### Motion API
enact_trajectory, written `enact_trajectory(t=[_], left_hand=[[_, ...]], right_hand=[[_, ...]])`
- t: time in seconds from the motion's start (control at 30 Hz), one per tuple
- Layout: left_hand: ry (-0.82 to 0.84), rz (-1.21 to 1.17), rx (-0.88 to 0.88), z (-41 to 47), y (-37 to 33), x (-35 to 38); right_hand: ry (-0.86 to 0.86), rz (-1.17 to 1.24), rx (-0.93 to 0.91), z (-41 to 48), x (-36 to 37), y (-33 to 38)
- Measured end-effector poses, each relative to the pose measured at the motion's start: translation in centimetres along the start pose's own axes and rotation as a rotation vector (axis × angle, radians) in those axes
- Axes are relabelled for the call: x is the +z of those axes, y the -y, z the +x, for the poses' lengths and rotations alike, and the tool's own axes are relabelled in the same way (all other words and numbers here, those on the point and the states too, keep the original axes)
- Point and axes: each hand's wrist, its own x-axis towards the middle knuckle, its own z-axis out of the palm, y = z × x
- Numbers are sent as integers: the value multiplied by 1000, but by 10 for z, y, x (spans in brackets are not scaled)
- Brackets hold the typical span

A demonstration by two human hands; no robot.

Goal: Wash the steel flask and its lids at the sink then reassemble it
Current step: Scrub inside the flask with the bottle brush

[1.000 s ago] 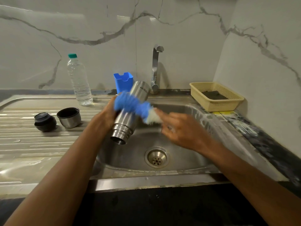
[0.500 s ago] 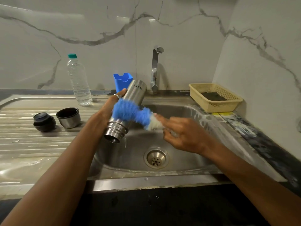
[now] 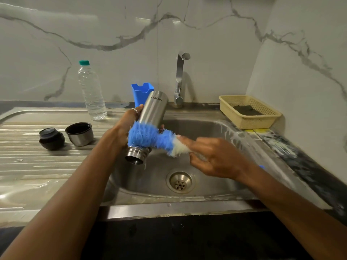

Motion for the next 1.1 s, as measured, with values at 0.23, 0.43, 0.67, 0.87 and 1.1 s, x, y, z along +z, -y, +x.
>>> enact_trajectory(t=[0.23, 0.43, 0.67, 0.87, 1.1], left_hand=[[112, -39, 12, 13, 4, -5], [93, -123, 17, 7, 0, -8], [1, -26, 62, 4, 5, 2], [18, -106, 28, 6, 1, 0], [92, -103, 59, 19, 6, -7]], right_hand=[[-167, -29, 386, 32, 6, -17], [-39, 61, 36, 3, 0, -3], [-176, 29, 360, 28, 4, -19], [-43, 32, 20, 3, 2, 0], [-155, 85, 368, 28, 5, -10]])
